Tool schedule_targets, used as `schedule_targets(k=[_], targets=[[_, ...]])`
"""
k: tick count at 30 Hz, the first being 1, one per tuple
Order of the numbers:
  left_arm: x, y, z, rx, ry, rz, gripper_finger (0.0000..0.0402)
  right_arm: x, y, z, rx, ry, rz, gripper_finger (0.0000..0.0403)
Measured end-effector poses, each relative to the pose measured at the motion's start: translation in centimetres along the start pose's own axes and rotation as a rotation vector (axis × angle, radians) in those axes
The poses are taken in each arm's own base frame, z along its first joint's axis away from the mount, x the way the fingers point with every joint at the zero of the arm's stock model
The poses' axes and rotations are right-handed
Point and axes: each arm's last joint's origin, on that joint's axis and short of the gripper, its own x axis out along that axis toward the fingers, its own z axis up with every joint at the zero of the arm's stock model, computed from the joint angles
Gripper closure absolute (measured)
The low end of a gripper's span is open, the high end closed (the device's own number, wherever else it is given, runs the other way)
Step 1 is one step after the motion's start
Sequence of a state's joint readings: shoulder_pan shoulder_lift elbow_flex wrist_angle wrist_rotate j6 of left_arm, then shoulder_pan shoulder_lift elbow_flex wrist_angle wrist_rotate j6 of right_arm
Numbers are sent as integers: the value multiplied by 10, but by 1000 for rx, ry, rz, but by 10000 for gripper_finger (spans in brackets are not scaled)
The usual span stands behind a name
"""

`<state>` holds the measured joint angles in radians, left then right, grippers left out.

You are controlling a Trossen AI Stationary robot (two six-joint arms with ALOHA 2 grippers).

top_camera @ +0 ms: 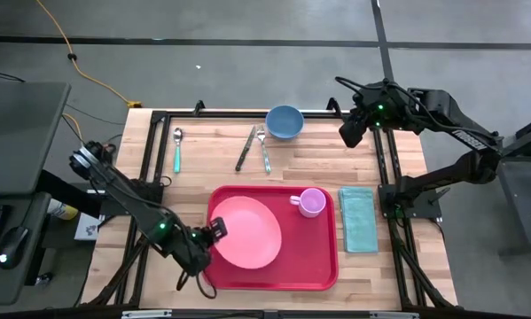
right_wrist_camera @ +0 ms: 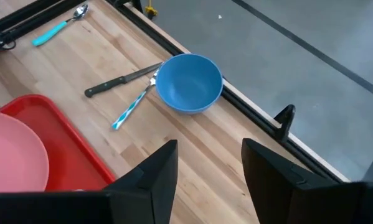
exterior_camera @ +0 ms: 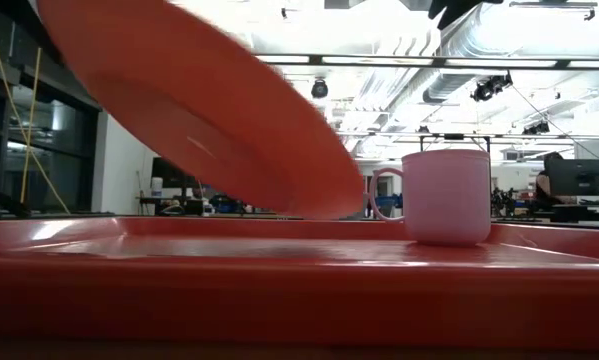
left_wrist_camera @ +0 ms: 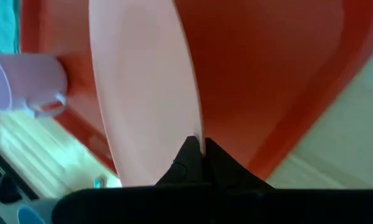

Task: Set up tray
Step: Put the pink plate below the purple mug on the red tray

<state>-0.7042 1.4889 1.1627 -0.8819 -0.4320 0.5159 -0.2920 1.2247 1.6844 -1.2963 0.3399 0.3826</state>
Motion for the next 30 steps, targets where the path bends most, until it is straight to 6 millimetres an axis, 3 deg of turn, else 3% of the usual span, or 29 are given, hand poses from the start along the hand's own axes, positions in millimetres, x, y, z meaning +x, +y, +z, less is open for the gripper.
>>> schedule_targets(k=[8, 16, 23, 30], targets=[[13, 8, 24, 48, -164, 75, 390, 0, 1, 0, -40, 13, 35, 244], [49, 14, 46, 201, -291, 67, 390, 0, 2, -1, -122, 30, 89, 248], [86, 38, 29, 171, -203, 67, 390, -1, 4, -2, -148, 42, 132, 245], [99, 66, 10, 111, -262, 43, 390, -2, 7, -3, -160, 47, 154, 244]])
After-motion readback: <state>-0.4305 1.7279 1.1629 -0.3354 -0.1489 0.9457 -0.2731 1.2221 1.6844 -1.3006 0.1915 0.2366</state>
